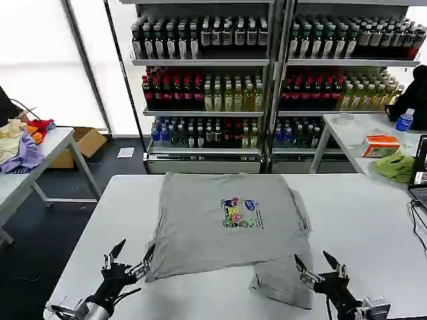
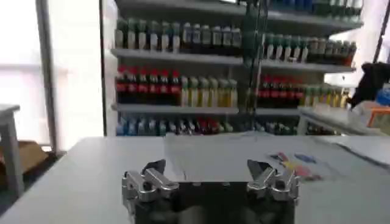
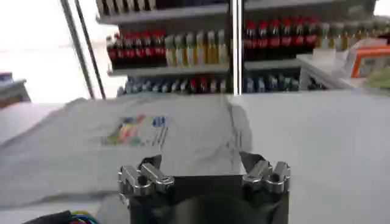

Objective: Fold and organize the clothes.

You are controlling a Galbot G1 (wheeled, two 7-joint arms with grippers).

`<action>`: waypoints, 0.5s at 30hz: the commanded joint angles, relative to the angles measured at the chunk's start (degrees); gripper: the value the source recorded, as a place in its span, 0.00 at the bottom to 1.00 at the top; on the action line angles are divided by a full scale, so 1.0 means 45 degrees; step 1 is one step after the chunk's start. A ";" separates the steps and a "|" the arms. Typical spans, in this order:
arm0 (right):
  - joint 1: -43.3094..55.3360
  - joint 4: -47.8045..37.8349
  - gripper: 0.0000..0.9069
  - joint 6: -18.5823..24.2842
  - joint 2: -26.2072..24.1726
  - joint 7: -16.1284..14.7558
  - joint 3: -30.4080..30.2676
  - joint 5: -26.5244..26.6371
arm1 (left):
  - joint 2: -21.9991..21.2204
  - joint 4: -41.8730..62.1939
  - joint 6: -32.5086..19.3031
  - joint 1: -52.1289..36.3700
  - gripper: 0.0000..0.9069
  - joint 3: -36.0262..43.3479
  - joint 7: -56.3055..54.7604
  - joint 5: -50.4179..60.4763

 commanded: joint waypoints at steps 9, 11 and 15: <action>-0.1395 0.0710 1.00 -0.2011 -0.0179 0.1457 -0.0616 0.0091 | 0.1573 0.1126 0.3172 -0.0764 1.00 0.1247 -0.1498 -0.1969; -0.1372 0.0670 1.00 -0.2011 -0.0066 0.1376 -0.0858 -0.0060 | 0.1548 0.1455 0.3175 -0.1002 1.00 0.1269 -0.1502 -0.1960; -0.1260 0.0559 0.14 -0.2012 0.0116 0.1392 -0.1285 -0.0265 | 0.1447 0.1949 0.3134 -0.1352 1.00 0.1239 -0.1585 -0.1971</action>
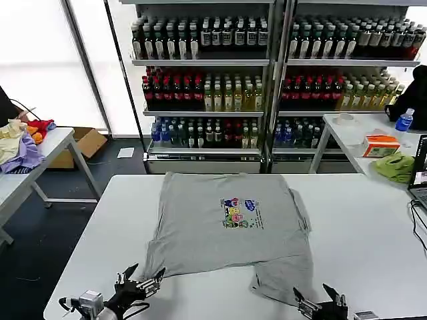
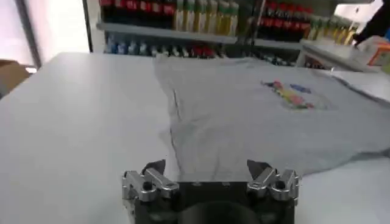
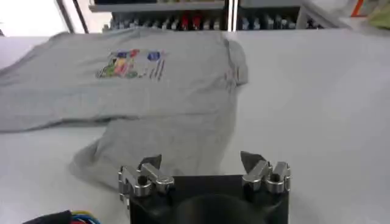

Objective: Fold and organize the clothes.

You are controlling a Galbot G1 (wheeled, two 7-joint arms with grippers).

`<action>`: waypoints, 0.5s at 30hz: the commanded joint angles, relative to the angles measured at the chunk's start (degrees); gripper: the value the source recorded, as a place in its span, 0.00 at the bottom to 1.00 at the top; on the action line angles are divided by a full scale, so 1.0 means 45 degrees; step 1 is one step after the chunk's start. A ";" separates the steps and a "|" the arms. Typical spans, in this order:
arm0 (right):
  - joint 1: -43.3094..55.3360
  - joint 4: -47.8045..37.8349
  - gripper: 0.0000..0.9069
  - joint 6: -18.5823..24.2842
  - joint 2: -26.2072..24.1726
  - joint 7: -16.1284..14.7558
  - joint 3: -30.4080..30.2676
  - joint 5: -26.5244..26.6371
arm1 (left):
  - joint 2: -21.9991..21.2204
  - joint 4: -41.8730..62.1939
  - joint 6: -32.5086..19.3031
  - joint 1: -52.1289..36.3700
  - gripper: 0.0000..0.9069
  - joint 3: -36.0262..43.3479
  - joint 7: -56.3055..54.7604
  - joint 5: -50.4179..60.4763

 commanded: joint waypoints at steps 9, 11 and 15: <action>-0.0311 -0.0074 0.00 -0.0411 0.0128 0.0232 -0.0867 -0.0324 | 0.0246 0.1070 0.0723 -0.0586 0.01 0.0333 -0.0292 -0.0544; -0.0253 -0.0112 0.00 -0.0250 0.0156 0.0217 -0.0891 -0.0327 | 0.0194 0.1033 0.0599 -0.0513 0.01 0.0395 -0.0214 -0.0495; 0.0001 -0.0296 0.00 -0.0030 0.0234 0.0157 -0.0886 -0.0275 | 0.0107 0.1041 0.0370 -0.0433 0.01 0.0474 -0.0133 -0.0158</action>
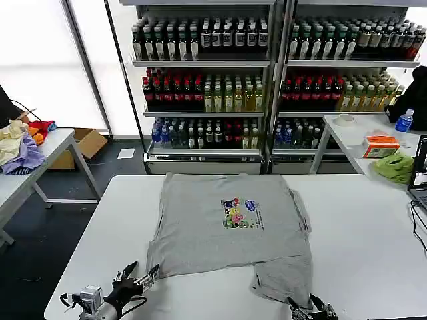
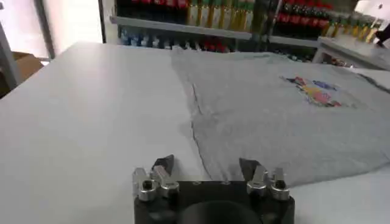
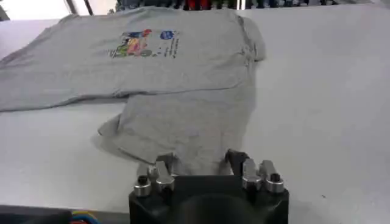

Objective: Fold and organize the clothes.

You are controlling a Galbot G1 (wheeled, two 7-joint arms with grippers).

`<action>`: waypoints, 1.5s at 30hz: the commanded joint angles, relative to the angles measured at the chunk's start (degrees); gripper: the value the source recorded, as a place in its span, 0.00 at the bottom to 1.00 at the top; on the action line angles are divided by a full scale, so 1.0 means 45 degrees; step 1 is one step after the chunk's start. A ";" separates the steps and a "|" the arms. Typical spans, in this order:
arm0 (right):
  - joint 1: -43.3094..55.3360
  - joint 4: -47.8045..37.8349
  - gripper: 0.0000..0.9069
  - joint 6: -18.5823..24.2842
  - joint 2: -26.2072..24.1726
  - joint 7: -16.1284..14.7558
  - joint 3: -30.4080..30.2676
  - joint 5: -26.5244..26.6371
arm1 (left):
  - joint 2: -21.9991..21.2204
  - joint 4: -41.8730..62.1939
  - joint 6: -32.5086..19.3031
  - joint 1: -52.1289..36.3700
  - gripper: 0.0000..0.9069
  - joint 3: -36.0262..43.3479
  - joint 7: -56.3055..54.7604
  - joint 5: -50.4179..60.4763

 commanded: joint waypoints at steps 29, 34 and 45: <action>-0.0646 0.1051 0.00 0.1202 -0.0027 -0.0452 0.0716 0.0719 | -0.0211 -0.1928 -0.0627 0.1016 0.01 -0.0259 0.0118 0.1240; -0.2023 0.1781 0.00 0.1583 0.0114 -0.0628 0.0899 0.0576 | -0.0199 -0.2672 -0.0607 0.1691 0.01 -0.0603 0.0099 0.1297; -0.3310 0.2632 0.00 0.2010 0.0388 -0.0794 0.1058 0.0169 | 0.0080 -0.3074 -0.0327 0.2399 1.00 -0.0922 0.0133 0.1644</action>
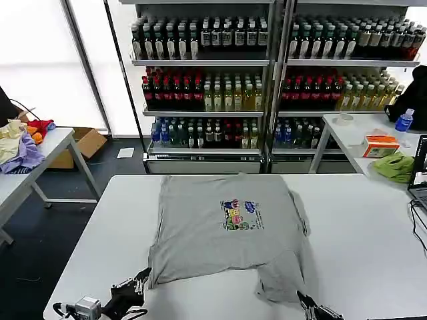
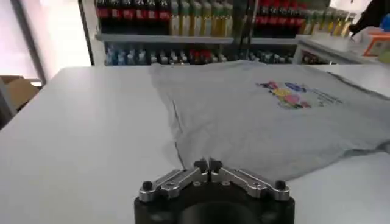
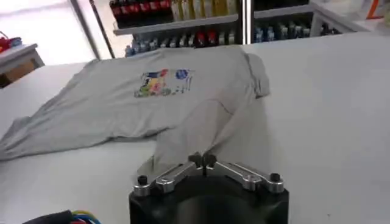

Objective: Fold and organize the clothes.

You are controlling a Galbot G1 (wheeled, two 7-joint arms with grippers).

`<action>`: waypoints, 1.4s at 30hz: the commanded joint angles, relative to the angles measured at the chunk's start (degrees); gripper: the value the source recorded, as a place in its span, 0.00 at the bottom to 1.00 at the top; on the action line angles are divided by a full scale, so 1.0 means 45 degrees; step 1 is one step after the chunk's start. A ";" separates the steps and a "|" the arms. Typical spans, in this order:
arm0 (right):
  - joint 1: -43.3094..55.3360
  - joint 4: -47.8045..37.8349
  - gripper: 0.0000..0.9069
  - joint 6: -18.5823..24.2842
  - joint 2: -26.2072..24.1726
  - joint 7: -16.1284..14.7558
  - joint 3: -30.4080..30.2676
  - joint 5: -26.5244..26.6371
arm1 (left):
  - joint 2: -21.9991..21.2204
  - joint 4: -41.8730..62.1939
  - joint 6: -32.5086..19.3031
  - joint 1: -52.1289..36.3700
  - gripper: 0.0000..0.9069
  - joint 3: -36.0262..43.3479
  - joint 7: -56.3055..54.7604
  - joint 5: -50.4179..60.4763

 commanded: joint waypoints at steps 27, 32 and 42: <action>-0.0100 0.0011 0.00 0.0090 -0.0047 -0.0034 0.0153 -0.0123 | -0.0844 0.1330 -0.0047 -0.0717 0.01 0.1349 -0.0947 0.1765; -0.0152 -0.0029 0.00 0.0124 -0.0033 -0.0048 0.0160 -0.0119 | -0.0928 0.1454 -0.0079 -0.0828 0.00 0.1480 -0.1125 0.1725; -0.0122 -0.0120 0.00 0.0160 -0.0020 -0.0044 0.0121 -0.0156 | -0.0883 0.1530 -0.0360 -0.0625 0.01 0.1546 -0.0949 0.1758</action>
